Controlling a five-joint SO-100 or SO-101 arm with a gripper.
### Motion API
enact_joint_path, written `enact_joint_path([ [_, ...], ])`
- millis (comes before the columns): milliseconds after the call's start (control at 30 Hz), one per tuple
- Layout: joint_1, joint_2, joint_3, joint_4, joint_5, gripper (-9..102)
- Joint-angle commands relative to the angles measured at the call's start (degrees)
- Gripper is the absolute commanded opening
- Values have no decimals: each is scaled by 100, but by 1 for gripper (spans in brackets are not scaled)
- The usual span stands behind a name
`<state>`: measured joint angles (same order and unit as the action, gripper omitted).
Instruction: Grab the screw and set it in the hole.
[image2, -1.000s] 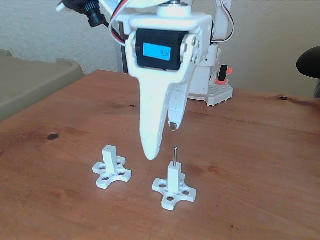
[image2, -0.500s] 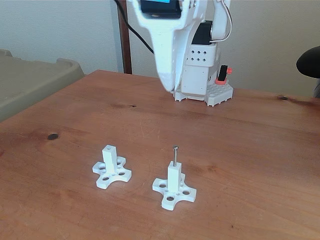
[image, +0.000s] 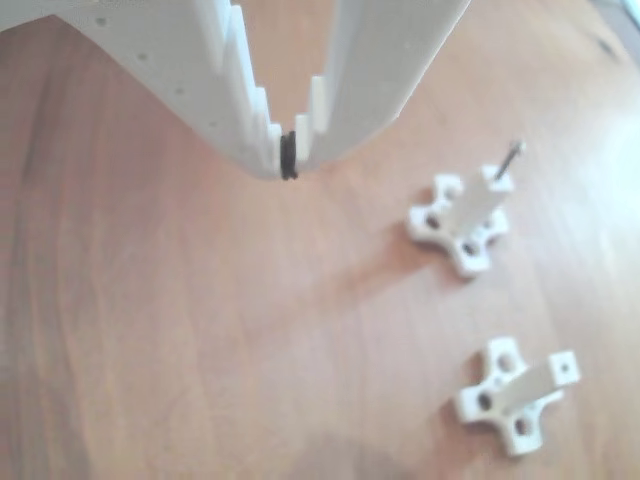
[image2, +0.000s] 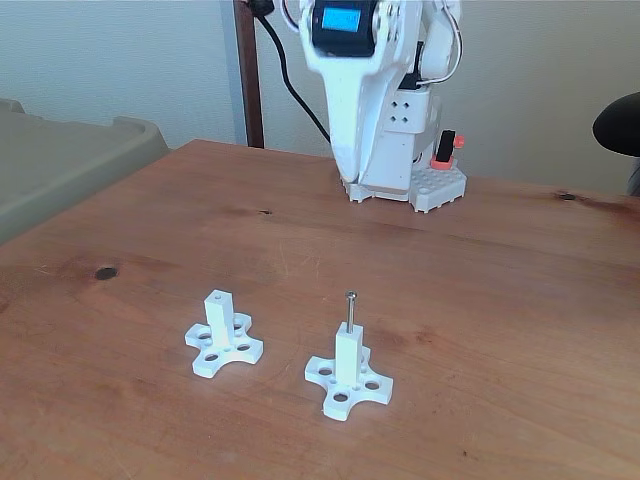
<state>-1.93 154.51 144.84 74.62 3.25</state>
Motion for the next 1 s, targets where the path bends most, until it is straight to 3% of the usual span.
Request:
enact_joint_path([
  [0,9,290,53,-149,0,-4],
  [967,97,1890,1767,-967,0,-4],
])
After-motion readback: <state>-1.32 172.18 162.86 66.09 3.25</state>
